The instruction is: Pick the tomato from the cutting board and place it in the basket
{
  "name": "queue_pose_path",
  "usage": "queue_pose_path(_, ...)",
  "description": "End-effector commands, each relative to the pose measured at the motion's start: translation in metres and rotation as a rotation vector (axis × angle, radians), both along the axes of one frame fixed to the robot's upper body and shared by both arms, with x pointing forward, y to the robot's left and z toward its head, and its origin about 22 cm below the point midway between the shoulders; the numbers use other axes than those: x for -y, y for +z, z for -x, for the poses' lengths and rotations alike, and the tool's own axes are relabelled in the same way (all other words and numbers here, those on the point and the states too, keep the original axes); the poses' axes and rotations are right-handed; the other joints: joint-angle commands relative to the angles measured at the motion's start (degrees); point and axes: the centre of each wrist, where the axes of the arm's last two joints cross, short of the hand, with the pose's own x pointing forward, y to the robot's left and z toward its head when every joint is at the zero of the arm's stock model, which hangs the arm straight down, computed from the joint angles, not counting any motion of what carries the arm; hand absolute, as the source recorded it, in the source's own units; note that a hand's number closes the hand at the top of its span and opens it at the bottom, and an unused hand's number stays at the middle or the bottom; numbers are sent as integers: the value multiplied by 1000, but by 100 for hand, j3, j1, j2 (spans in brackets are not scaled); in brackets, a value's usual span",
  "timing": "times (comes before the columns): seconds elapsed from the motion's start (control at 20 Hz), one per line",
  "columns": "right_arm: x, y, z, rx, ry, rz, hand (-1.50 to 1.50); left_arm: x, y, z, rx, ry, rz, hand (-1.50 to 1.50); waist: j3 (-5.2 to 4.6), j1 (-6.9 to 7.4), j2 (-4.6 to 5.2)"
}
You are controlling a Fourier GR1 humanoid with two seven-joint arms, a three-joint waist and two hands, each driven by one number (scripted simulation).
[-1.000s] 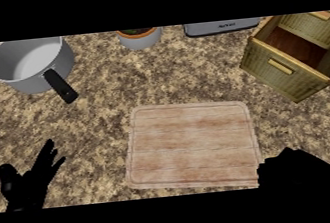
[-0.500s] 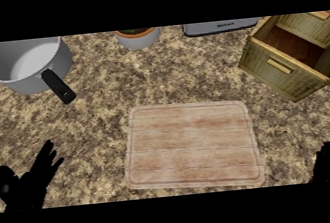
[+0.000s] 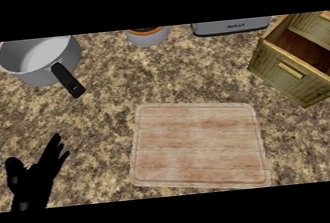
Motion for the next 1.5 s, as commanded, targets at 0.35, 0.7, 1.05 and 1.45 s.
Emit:
queue_pose_path(0.35, 97, 110, -18, -60, -171, -9, 150, 21, -23, -13, -100, -72, 8, 0, -31, 481, 136)
queue_pose_path(0.7, 95, 92, -55, -53, -178, 41, 150, 21, -22, -22, -104, -88, 6, 0, -32, 605, 149)
queue_pose_path(1.05, 90, 42, -106, -171, -160, -44, 150, 10, -17, -30, -90, -95, -13, 0, -30, 586, 145)
queue_pose_path(1.45, 103, 8, -144, -230, -140, -160, 150, 21, -21, -21, -95, -81, 4, 0, -21, 522, 132)
